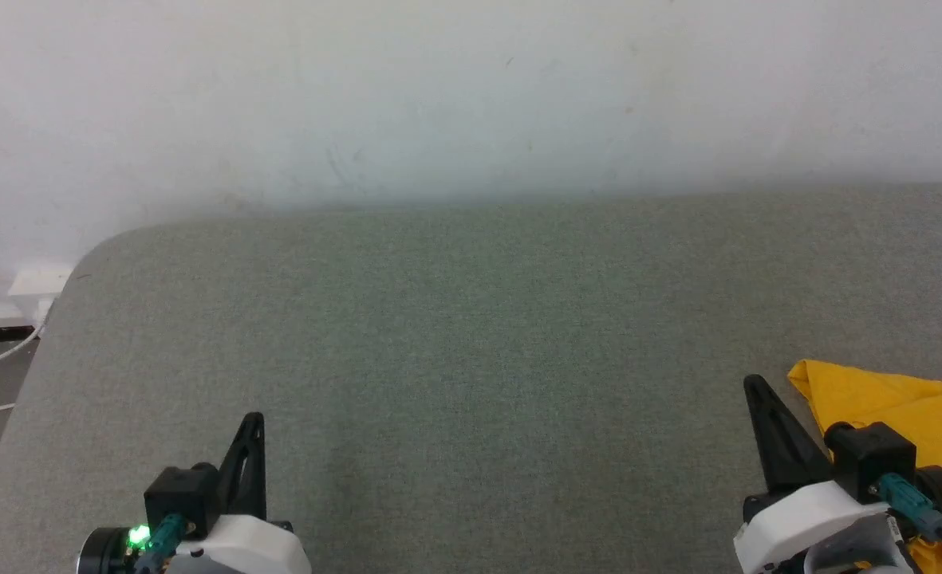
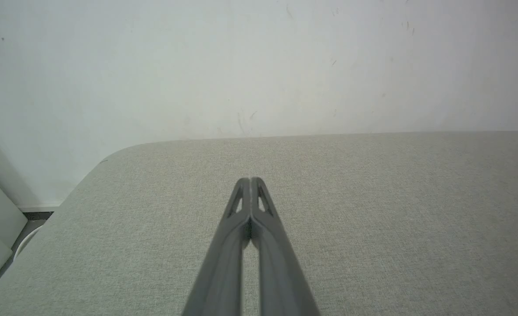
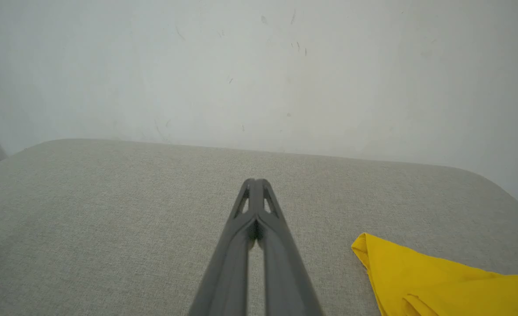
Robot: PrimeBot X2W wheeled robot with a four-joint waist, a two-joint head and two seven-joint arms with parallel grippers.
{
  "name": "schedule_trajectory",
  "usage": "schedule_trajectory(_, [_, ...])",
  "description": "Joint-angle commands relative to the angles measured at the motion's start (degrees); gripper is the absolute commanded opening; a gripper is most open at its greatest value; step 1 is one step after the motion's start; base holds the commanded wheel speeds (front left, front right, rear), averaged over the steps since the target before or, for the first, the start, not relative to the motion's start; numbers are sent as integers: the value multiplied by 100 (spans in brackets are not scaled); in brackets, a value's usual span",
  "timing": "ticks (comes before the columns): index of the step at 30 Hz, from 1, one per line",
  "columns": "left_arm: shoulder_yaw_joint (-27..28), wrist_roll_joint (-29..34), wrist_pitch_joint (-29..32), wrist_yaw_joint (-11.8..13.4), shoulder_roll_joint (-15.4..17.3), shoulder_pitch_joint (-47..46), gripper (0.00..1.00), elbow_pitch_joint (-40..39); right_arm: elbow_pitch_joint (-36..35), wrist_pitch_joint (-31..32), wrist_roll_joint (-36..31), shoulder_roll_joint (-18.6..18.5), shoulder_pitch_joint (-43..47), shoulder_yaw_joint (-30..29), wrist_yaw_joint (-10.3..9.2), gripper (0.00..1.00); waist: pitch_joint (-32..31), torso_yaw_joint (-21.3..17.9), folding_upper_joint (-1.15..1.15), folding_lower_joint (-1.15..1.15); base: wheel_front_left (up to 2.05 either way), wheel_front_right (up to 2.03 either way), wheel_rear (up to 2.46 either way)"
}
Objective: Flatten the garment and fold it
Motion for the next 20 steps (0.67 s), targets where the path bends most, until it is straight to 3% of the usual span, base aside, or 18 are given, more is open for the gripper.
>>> schedule_trajectory(1, [8,80,34,-4,-24,-103,0,-39,-37,36,-38,20,-81,-13,-7,0,3,1,0,-1,0,0,0])
schedule_trajectory(20, [11,233,256,-4,-120,-227,0,-181,-62,173,-155,31,-193,-45,-9,0,67,17,0,-1,0,0,0])
